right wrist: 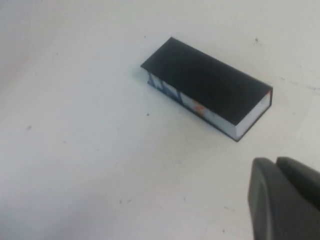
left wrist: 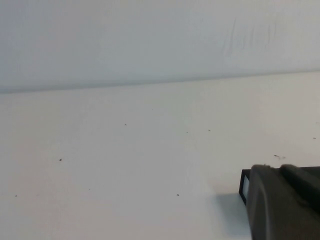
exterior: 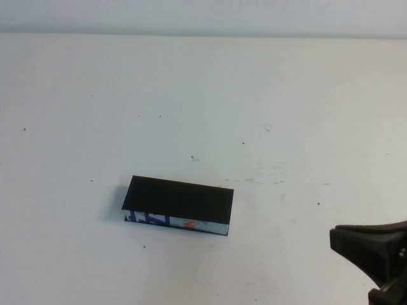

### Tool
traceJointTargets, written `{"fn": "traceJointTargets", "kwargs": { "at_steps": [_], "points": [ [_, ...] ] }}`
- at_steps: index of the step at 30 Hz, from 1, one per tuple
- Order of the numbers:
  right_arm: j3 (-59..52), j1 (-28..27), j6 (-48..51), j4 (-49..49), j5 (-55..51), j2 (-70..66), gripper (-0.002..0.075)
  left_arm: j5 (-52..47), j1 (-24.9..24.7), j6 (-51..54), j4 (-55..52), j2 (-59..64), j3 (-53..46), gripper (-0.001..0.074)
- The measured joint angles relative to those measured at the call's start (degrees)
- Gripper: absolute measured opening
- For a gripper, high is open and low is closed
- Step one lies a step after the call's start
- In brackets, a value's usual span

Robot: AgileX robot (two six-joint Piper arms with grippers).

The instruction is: Return glasses to glasses case

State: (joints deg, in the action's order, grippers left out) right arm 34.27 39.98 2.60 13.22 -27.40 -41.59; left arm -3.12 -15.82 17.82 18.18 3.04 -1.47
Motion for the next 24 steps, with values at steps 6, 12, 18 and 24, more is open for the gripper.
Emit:
{"fn": "traceJointTargets", "kwargs": {
  "at_steps": [6,12,18,24],
  "points": [
    [-7.42,0.00,0.00,4.47,8.95,1.20,-0.0011,0.00,0.00,0.05,0.00,0.00,0.00,-0.0003],
    [-9.52,0.00,0.00,5.11,6.40,1.20,-0.0011,0.00,0.00,0.05,0.00,0.00,0.00,-0.0003],
    [-9.62,0.00,0.00,3.13,4.95,1.33,-0.0011,0.00,0.00,0.05,0.00,0.00,0.00,-0.0003],
    [-15.38,-5.77,0.00,-1.17,17.08,5.37,-0.0011,0.00,0.00,0.05,0.00,0.00,0.00,-0.0003]
  ]
}}
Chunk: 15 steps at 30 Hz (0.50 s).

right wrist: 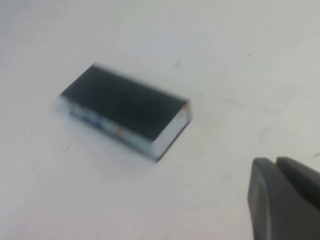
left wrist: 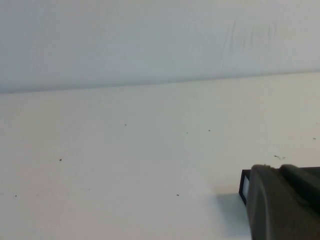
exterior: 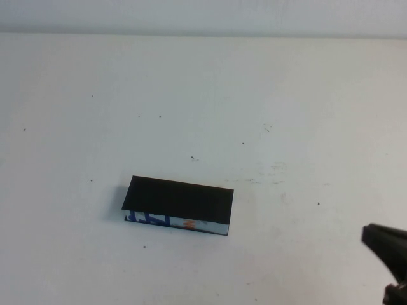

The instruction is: Return glasses to glasses case

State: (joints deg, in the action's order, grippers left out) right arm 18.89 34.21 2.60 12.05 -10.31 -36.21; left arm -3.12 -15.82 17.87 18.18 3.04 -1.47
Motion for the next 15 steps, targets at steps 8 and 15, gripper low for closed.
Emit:
{"fn": "traceJointTargets", "kwargs": {
  "at_steps": [8,15],
  "points": [
    [-15.53,-22.64,0.43,-0.23,13.78,17.38,-0.0011,0.00,0.00,0.00,0.00,0.00,0.00,-0.0003],
    [-20.41,-32.23,3.93,-0.49,7.90,33.28,-0.0011,0.04,0.00,0.00,0.07,0.00,0.00,-0.0003]
  ]
}}
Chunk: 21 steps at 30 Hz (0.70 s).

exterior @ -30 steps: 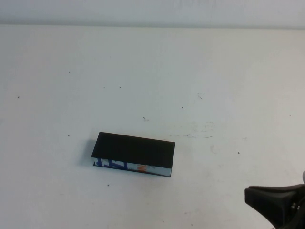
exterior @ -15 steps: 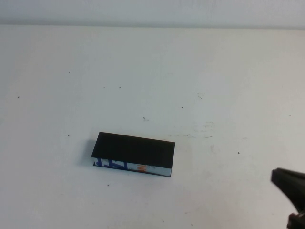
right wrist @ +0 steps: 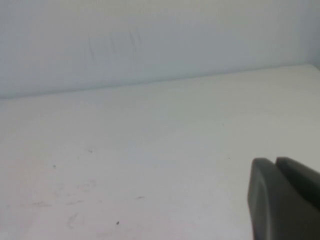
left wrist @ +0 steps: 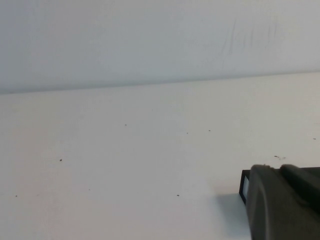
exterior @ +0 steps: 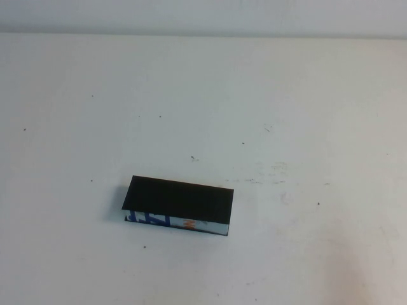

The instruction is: Return glasses to glasses case

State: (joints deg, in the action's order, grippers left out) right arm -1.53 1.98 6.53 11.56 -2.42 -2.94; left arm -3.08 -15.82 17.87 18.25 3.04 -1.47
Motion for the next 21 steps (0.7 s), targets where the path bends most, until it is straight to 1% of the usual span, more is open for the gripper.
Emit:
{"fn": "traceJointTargets", "kwargs": {
  "at_steps": [4,9,21],
  "points": [
    [0.00,-0.28,3.79,-0.33,-8.09,3.32,-0.0011,0.12,0.00,0.00,0.00,0.00,0.00,-0.0003],
    [0.00,-0.28,4.60,-0.34,-17.54,3.42,-0.0011,0.10,0.00,0.00,0.00,0.00,0.00,-0.0003],
    [0.00,-0.28,4.68,0.00,-18.06,3.42,-0.0011,0.10,0.00,0.00,0.00,0.00,0.00,-0.0003]
  ]
}}
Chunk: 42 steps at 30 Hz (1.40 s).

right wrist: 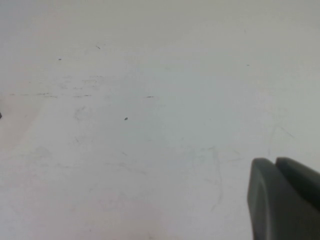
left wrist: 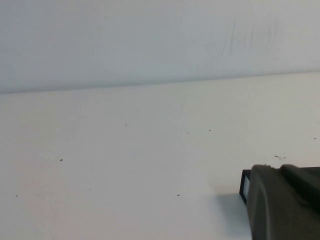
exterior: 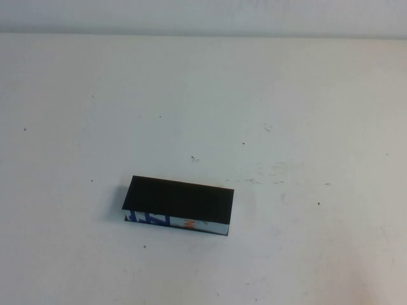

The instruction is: Return glasses to glasses case

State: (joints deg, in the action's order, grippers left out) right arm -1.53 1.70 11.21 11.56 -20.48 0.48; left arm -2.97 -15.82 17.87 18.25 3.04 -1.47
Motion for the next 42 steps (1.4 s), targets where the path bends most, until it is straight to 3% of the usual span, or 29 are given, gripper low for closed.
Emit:
{"fn": "traceJointTargets", "kwargs": {
  "at_steps": [16,19,22,27,32,42],
  "points": [
    [0.00,0.00,0.13,0.00,-0.03,0.03,-0.0011,-0.32,0.25,0.00,-1.14,0.00,0.00,-0.0003],
    [0.00,0.00,0.13,0.00,-0.03,0.03,-0.0011,-0.22,3.25,-0.45,-2.91,0.00,0.00,-0.0003],
    [0.00,0.00,0.13,0.00,-0.12,0.03,-0.0011,-1.35,9.38,-0.84,-3.74,-1.75,0.00,-0.0003],
    [0.00,0.00,0.13,0.00,-0.12,0.12,-0.0011,-9.38,16.39,-3.52,-7.35,-3.56,0.00,-0.0003],
    [0.00,0.00,0.13,0.00,-0.12,0.26,-0.0011,-17.90,17.13,-9.71,-12.78,-3.56,0.00,-0.0003],
    [0.00,0.00,0.13,0.00,-0.12,0.28,-0.0011,-19.30,17.13,-11.13,-13.99,-3.62,0.00,-0.0003]
  ]
}}
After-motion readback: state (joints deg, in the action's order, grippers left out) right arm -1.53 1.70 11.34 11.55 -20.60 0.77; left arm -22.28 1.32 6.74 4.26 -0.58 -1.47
